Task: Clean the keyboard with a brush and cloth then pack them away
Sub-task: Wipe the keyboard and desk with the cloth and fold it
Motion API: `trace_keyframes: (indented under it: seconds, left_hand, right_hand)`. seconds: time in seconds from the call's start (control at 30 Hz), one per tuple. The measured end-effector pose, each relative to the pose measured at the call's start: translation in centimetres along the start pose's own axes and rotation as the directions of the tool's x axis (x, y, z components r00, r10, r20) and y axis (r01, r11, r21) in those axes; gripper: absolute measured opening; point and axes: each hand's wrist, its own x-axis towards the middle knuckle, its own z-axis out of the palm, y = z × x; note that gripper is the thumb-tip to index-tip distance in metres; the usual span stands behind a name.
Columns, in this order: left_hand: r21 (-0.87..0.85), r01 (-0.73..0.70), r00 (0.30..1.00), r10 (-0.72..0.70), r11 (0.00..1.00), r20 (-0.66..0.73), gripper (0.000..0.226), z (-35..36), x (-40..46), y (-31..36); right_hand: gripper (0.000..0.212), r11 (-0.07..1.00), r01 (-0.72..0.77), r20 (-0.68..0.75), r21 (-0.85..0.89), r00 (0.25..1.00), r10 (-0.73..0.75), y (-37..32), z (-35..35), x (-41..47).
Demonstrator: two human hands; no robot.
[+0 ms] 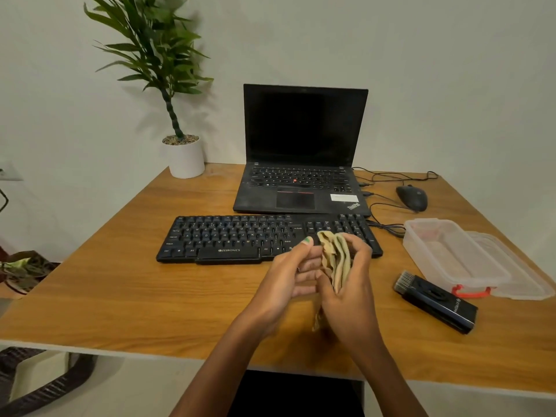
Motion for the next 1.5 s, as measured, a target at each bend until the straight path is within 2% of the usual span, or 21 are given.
trace_keyframes:
  seconds: [0.07,0.17,0.23,0.3,0.4,0.47,0.57,0.67,0.73,0.83,0.97,1.33,1.5]
  left_hand:
    - [0.131,-0.029,0.999,0.026,0.991,0.027,0.038,-0.2,-0.1,-0.2]
    - [0.308,-0.157,0.987,0.161,0.938,0.014,0.031,-1.0,-0.3,-0.7]
    - [0.578,-0.204,0.960,0.276,0.790,-0.039,0.025,-2.4,0.0,-1.6]
    - [0.781,-0.122,0.926,0.354,0.612,-0.132,0.020,-4.4,0.5,-2.5]
    - [0.869,-0.017,0.864,0.444,0.495,-0.236,0.044,-7.8,0.7,-3.5]
    - [0.908,0.117,0.852,0.429,0.403,-0.300,0.071,-9.9,0.9,-4.0]
    - [0.896,0.306,0.851,0.331,0.321,-0.409,0.083,-12.7,0.7,-4.8]
    - [0.854,0.403,0.821,0.283,0.330,-0.496,0.092,-14.5,0.3,-5.2]
    - [0.828,0.427,0.810,0.253,0.364,-0.529,0.097,-15.5,0.2,-5.4]
    - [0.813,0.386,0.830,0.221,0.436,-0.512,0.101,-16.4,0.0,-5.3]
    - [0.785,0.303,0.854,0.211,0.540,-0.475,0.100,-16.7,-0.2,-4.9]
    - [0.790,0.213,0.923,0.147,0.575,-0.356,0.100,-15.4,1.6,-4.6]
    - [0.798,0.192,0.932,0.150,0.571,-0.331,0.097,-14.6,2.8,-4.6]
  right_hand:
    - [0.066,0.997,-0.071,-0.016,-0.013,0.997,0.070,0.5,-0.2,0.2]
    - [0.068,0.985,-0.153,-0.041,-0.084,0.988,0.150,1.1,-0.5,0.4]
    - [0.067,0.973,-0.138,-0.078,-0.185,0.989,0.125,1.2,-0.4,0.5]
    - [0.057,0.943,-0.081,-0.078,-0.322,0.995,0.058,0.9,-0.1,0.8]
    - [0.040,0.878,0.077,0.036,-0.472,0.997,-0.069,0.3,1.1,1.4]
    - [0.036,0.834,0.188,0.114,-0.518,0.982,-0.150,0.3,2.4,1.9]
    - [0.044,0.677,0.337,0.306,-0.654,0.937,-0.170,-0.2,4.5,2.9]
    - [0.068,0.628,0.420,0.498,-0.655,0.865,-0.059,0.2,6.2,3.8]
    - [0.078,0.590,0.436,0.544,-0.680,0.839,0.007,0.6,6.9,4.1]
    - [0.075,0.658,0.349,0.538,-0.667,0.837,0.102,1.4,7.2,4.3]
    - [0.073,0.660,0.334,0.529,-0.672,0.841,0.112,2.1,7.0,4.4]
    - [0.073,0.669,0.245,0.433,-0.701,0.893,0.126,3.8,4.6,5.4]
    - [0.072,0.666,0.268,0.445,-0.697,0.889,0.107,4.5,3.7,6.1]
